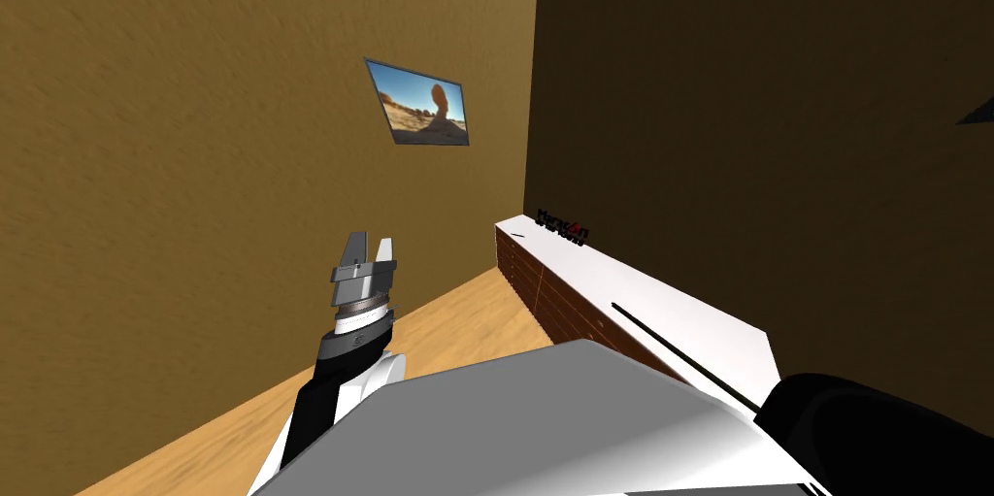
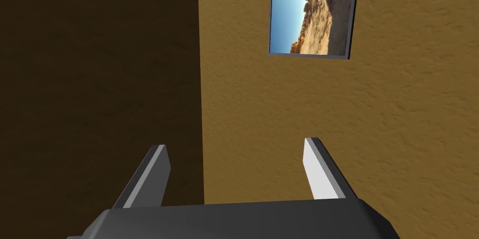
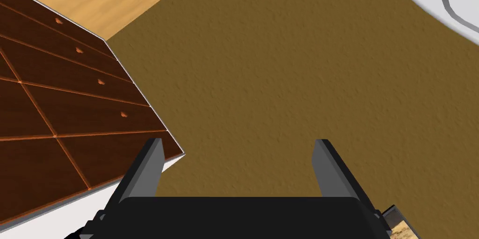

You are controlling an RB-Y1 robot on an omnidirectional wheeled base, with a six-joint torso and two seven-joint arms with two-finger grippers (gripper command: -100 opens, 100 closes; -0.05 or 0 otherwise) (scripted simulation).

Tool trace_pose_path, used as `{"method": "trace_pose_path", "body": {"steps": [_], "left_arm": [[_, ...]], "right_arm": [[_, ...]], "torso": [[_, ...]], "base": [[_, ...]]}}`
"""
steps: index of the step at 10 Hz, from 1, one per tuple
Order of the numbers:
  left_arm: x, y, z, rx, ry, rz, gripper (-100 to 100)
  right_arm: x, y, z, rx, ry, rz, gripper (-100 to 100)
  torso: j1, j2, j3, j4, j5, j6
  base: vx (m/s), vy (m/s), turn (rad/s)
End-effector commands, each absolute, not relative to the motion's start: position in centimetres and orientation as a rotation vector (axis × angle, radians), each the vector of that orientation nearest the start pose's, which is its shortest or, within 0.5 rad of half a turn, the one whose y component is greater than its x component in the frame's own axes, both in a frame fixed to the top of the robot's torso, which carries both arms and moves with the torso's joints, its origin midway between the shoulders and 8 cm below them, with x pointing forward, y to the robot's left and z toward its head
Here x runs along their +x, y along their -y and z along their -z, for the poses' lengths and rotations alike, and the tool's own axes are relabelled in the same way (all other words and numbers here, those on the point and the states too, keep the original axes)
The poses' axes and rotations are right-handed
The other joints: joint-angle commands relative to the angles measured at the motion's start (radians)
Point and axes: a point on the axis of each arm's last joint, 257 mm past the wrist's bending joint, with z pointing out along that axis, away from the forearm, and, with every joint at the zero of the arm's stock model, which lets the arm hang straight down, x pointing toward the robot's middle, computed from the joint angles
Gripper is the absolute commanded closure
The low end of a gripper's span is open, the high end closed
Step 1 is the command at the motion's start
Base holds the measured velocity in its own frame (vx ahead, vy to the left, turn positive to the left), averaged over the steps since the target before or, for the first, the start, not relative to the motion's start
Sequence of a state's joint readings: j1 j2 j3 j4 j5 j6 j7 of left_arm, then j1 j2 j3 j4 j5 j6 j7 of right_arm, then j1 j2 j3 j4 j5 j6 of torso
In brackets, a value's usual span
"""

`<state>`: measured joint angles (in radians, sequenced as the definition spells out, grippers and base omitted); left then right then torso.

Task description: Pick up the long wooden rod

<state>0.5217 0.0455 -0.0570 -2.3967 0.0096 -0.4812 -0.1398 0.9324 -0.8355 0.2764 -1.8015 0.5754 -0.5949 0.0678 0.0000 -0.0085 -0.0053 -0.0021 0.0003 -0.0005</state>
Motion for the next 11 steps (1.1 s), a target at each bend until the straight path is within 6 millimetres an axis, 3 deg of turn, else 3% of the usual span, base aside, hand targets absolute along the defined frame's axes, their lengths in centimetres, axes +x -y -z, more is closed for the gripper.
{"method": "trace_pose_path", "body": {"steps": [1,2,3,4,5,6,7,9,11], "left_arm": [[32.4,-25.4,-6.4,-0.527,-0.619,1.248,0],[32.4,-25.4,-6.4,-0.527,-0.619,1.248,0],[32.4,-25.4,-6.4,-0.527,-0.619,1.248,0],[32.4,-25.4,-6.4,-0.527,-0.619,1.248,0],[32.4,-25.4,-6.4,-0.527,-0.619,1.248,0],[32.4,-25.4,-6.4,-0.527,-0.619,1.248,0],[32.4,-25.4,-6.4,-0.527,-0.619,1.248,0],[32.4,-25.4,-6.4,-0.527,-0.619,1.248,0],[32.4,-25.4,-6.4,-0.527,-0.619,1.248,0]], "right_arm": [[8.2,26.5,41.0,0.011,-2.367,-0.827,-100],[5.5,28.1,42.2,-0.021,-2.450,-0.783,-100],[4.7,28.8,42.7,-0.014,-2.473,-0.769,-100],[1.1,31.2,43.9,-0.040,-2.573,-0.709,-100],[1.1,31.2,43.9,-0.040,-2.573,-0.709,-100],[-2.3,33.7,44.8,-0.068,-2.668,-0.647,-100],[-2.3,33.7,44.8,-0.068,-2.668,-0.647,-100],[-8.2,38.2,45.4,-0.133,-2.826,-0.527,-100],[-8.6,38.6,45.5,-0.131,-2.837,-0.517,-100]], "torso": [[0.000,0.000,0.000,0.000,0.000,0.000],[0.000,0.000,0.000,0.000,0.000,0.000],[0.001,-0.003,-0.002,-0.001,0.000,0.000],[0.001,-0.001,-0.001,0.000,0.000,0.000],[0.000,0.000,0.000,0.000,0.000,0.000],[0.000,0.002,0.001,0.000,0.000,0.000],[-0.001,0.002,0.001,0.001,0.000,0.000],[-0.002,0.002,0.001,0.001,0.000,0.000],[-0.004,0.000,0.000,0.000,-0.001,0.000]], "base": [[0.124,0.017,0.046],[0.185,0.037,0.056],[0.133,0.024,0.014],[0.116,0.021,0.040],[0.086,0.014,0.019],[0.089,0.001,0.051],[0.075,-0.009,0.028],[0.133,-0.034,0.074],[0.079,-0.037,0.029]]}}
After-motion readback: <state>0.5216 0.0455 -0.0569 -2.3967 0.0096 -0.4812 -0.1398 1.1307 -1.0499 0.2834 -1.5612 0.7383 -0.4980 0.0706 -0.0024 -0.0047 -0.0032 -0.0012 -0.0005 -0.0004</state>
